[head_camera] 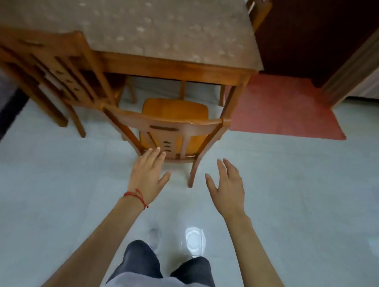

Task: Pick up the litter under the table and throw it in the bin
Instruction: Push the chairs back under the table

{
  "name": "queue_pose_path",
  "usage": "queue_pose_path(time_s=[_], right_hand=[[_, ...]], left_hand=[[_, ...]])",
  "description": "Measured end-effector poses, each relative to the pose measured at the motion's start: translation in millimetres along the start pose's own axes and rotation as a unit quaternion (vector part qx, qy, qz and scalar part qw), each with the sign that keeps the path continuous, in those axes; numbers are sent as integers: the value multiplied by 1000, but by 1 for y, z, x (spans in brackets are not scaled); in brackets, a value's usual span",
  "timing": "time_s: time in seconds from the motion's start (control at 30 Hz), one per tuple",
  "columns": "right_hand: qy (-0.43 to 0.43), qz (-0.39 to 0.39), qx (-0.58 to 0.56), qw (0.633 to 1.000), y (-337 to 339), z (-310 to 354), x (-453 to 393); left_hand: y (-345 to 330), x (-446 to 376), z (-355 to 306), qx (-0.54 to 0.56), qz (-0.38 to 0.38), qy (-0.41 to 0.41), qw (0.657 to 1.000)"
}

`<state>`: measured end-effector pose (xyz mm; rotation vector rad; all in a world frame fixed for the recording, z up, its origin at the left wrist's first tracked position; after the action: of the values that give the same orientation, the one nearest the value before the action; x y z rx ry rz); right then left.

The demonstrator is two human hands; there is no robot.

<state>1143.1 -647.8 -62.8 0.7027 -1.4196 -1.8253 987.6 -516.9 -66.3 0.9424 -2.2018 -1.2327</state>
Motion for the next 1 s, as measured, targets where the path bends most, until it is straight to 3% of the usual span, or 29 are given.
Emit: queue_pose_path(time_s=[0.27, 0.47, 0.53, 0.67, 0.77, 0.9, 1.0], right_hand=[[41, 23, -12, 999, -17, 61, -42], [-17, 21, -20, 999, -14, 74, -70], [-57, 14, -79, 995, -15, 75, -79], [-149, 8, -243, 958, -20, 78, -95], [-202, 8, -291, 935, -21, 80, -107], [-252, 9, -327, 911, -31, 78, -125], [-269, 3, -329, 905, -38, 75, -134]], left_hand=[[28, -14, 52, 6, -39, 53, 998], [37, -50, 71, 70, -35, 64, 995], [41, -60, 79, 118, -45, 83, 989], [55, -70, 85, 271, -93, 165, 944], [61, -80, 87, 374, -119, 222, 893], [60, -100, 96, 416, -136, 291, 851], [59, -109, 98, 421, -164, 300, 840]])
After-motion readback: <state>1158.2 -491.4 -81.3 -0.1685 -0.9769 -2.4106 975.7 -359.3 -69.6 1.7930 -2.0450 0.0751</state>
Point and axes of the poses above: each hand's wrist, its own x-axis away from the middle knuckle, its own y-axis out of the back of the hand, z = x × y, the point moved 7 cm from there along -x, towards the middle knuckle, and after that the axes turned 12 degrees about x, right-handed, at the moved point
